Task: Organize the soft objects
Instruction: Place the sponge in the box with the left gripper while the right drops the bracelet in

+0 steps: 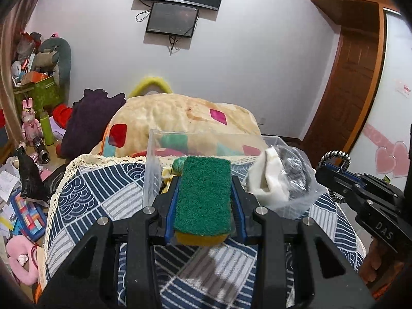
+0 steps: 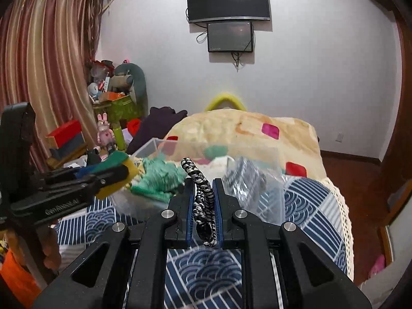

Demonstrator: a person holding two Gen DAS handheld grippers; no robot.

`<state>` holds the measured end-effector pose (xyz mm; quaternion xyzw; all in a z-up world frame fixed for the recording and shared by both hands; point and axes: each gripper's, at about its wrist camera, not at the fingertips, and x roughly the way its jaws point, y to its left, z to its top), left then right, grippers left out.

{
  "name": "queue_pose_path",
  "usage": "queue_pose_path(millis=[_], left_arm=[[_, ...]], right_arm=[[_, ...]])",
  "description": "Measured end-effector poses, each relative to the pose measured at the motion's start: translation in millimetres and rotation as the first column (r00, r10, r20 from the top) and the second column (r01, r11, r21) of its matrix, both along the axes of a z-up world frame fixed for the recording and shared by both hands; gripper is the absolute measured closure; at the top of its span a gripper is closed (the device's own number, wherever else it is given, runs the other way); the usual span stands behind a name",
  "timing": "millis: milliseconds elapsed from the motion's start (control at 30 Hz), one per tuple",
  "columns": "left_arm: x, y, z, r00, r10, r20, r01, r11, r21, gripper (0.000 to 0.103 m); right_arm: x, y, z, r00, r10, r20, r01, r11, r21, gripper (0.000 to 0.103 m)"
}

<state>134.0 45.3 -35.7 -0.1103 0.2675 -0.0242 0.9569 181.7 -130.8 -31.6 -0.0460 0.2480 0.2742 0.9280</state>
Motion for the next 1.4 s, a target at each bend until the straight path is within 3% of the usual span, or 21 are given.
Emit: queue_pose_path(millis=[333, 533, 700, 1033, 1167, 1400], left_arm=[[29, -1, -13, 0.999, -0.005, -0.048, 0.006, 1.0, 0.024, 0.067], [32, -5, -22, 0.999, -0.011, -0.053, 0.013, 0.999, 0.043, 0.066], [31, -6, -23, 0.999, -0.007, -0.05, 0.01, 0.998, 0.059, 0.058], [17, 4, -19, 0.999, -0.01, -0.032, 0.011, 1.0, 0.013, 0.049], [6, 5, -11, 1.0, 0.009, 0.0, -0.009, 0.999, 0.031, 0.037], [-11, 7, 6, 0.999, 0.015, 0.052, -0.016, 1.0, 0.024, 0.037]], right_arm=[[24, 35, -6, 0.999, 0.039, -0.029, -0.04, 0.999, -0.024, 0.09], [42, 43, -27, 0.99, 0.054, -0.127, -0.056, 0.998, -0.014, 0.09], [40, 48, -36, 0.987, 0.06, -0.149, -0.066, 0.997, -0.037, 0.089], [32, 39, -25, 0.992, 0.044, -0.118, -0.048, 0.998, -0.035, 0.06], [29, 35, -19, 0.995, 0.043, -0.094, -0.046, 0.999, -0.023, 0.054], [17, 32, 1, 1.0, 0.013, -0.003, -0.013, 1.0, -0.023, 0.037]])
